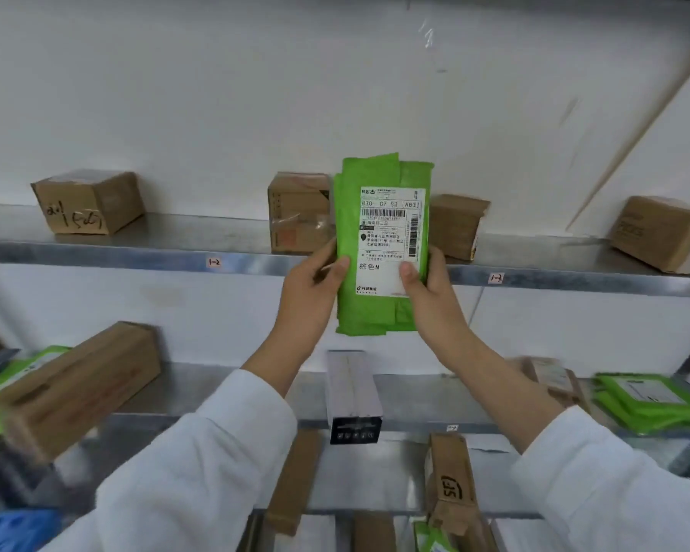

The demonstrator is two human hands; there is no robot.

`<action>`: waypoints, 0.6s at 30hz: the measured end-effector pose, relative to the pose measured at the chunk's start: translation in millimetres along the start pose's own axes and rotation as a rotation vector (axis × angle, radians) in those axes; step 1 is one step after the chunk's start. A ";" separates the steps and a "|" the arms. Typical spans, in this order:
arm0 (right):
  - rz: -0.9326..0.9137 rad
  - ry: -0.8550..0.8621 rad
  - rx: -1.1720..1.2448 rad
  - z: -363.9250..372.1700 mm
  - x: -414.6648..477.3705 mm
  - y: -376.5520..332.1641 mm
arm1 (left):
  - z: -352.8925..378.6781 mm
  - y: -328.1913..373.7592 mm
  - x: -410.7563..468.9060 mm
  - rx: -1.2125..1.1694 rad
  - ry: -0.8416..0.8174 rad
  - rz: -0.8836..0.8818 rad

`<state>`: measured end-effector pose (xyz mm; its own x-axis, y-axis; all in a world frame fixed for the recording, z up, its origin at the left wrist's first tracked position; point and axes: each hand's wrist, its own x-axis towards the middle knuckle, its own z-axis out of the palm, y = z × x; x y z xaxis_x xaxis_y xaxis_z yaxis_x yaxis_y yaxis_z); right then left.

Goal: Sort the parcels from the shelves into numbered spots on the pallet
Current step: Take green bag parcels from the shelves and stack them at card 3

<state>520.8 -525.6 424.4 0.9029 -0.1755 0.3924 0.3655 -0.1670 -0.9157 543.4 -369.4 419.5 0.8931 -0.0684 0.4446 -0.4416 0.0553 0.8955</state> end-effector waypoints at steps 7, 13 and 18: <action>0.110 -0.141 0.014 4.6 -74.1 30.1 | -8.9 -16.1 -98.4 -0.013 0.142 -0.152; 0.292 -0.219 0.161 32.5 -145.2 38.4 | -27.5 -4.2 -184.2 0.011 0.367 -0.240; 0.437 -0.382 0.202 73.1 -202.1 49.5 | -63.5 4.4 -258.4 0.143 0.519 -0.309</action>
<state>373.0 -427.4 293.4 0.9825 0.1801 -0.0478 -0.0551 0.0356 -0.9978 316.1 -288.2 307.3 0.8909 0.4355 0.1292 -0.1310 -0.0259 0.9910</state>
